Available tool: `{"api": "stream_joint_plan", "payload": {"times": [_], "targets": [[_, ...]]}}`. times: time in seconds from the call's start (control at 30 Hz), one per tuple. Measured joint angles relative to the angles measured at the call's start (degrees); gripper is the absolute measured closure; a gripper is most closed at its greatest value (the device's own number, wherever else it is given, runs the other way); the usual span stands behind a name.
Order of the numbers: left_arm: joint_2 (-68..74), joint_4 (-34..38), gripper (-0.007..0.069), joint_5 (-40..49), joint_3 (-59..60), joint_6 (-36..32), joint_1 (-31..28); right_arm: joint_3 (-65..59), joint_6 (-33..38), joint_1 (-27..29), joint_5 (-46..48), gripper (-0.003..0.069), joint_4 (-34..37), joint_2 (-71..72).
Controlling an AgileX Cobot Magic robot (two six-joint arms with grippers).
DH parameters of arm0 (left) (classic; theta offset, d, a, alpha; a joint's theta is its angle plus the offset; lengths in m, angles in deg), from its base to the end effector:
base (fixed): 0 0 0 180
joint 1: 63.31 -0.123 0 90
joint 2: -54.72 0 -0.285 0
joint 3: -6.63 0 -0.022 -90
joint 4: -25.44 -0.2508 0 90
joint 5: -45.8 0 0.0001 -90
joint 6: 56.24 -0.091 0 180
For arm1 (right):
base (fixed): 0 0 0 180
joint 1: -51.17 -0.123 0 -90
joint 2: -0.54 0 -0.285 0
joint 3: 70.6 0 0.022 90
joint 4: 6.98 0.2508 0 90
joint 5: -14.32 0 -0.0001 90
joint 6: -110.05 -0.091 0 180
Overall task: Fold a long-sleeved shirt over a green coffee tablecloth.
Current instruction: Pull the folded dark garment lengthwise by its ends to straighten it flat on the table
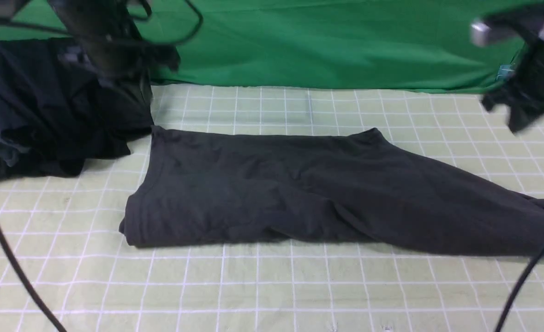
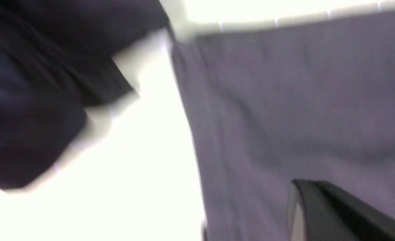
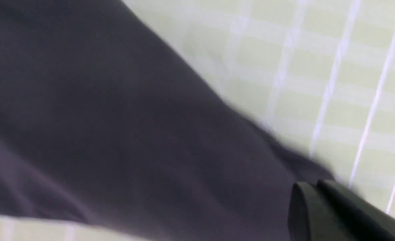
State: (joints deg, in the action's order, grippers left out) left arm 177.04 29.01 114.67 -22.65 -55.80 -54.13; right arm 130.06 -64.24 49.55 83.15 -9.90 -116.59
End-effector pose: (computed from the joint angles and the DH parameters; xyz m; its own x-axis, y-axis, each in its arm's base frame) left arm 0.4258 -0.0742 0.2861 -0.9431 0.1219 -0.3093 0.1487 0.9868 -0.0646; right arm 0.4046 0.0071 0.2823 -0.9581 -0.1448 -0.2470 -0.1299 0.9886 -0.0756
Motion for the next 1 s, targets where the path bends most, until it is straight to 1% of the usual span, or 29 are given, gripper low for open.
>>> {"api": "stream_joint_plan", "payload": {"times": [0.07,0.1,0.13,0.23,0.27,0.3,0.37,0.6,0.67,0.73,0.83,0.87,0.9,0.93,1.0], "targets": [[-0.88,0.04,0.0631,-0.95,4.13,-0.07,1.09,-2.65,0.05,2.09,-0.3,0.0631,0.82,0.0],[-1.35,-0.35,0.0632,-3.67,9.88,-0.44,3.03,-6.36,0.22,4.81,-2.17,0.0594,2.14,-0.12],[-1.35,-0.4,0.0632,-3.9,9.88,-0.44,3.03,-6.63,0.22,5.1,-2.61,0.0582,2.23,-0.2],[-0.72,-0.69,0.0632,-6.29,16.37,-0.44,5.58,-8.67,1.32,8.84,-5.44,0.0455,5.46,-1.31],[-0.13,-1.45,0.0632,-7.42,18.11,-0.44,6.09,-8.86,2.58,9.84,-6.12,0.0393,7.25,-2.17],[-0.03,-1.6,0.0632,-7.59,18.64,-0.44,6.21,-8.86,3.06,10.1,-6.23,0.0385,7.82,-2.31],[1.2,-3.13,0.0632,-9.22,20.85,-0.44,6.34,-8.98,4.8,10.99,-7.12,0.0317,10.54,-4.3],[1.9,-3.57,0.0632,-9.84,21.32,-0.44,6.21,-9.0,5.83,11.0,-8.75,0.0294,12.44,-9.47],[1.95,-3.57,0.0632,-9.89,21.32,-0.44,6.21,-9.0,5.86,11.0,-9.19,0.0298,12.44,-10.35],[1.95,-3.57,0.0631,-9.86,21.32,-0.44,6.21,-9.0,5.92,11.0,-9.37,0.0326,12.44,-10.67],[1.95,-3.57,0.063,-9.9,21.32,-0.44,6.21,-8.78,7.62,11.0,-9.26,0.0549,12.38,-10.6],[1.95,-3.57,0.063,-9.9,21.32,-0.44,6.21,-8.64,7.69,11.0,-9.15,0.0559,12.38,-10.6],[1.95,-3.57,0.063,-9.9,21.32,-0.44,6.21,-8.21,7.87,11.0,-8.52,0.061,12.38,-10.45],[1.95,-3.57,0.0629,-9.9,21.32,-0.44,6.21,-7.65,8.1,11.0,-8.12,0.0633,12.33,-10.13],[1.95,-3.57,0.0629,-9.9,21.32,-0.44,6.21,-7.11,8.27,11.0,-7.96,0.0644,12.14,-9.33]]}}
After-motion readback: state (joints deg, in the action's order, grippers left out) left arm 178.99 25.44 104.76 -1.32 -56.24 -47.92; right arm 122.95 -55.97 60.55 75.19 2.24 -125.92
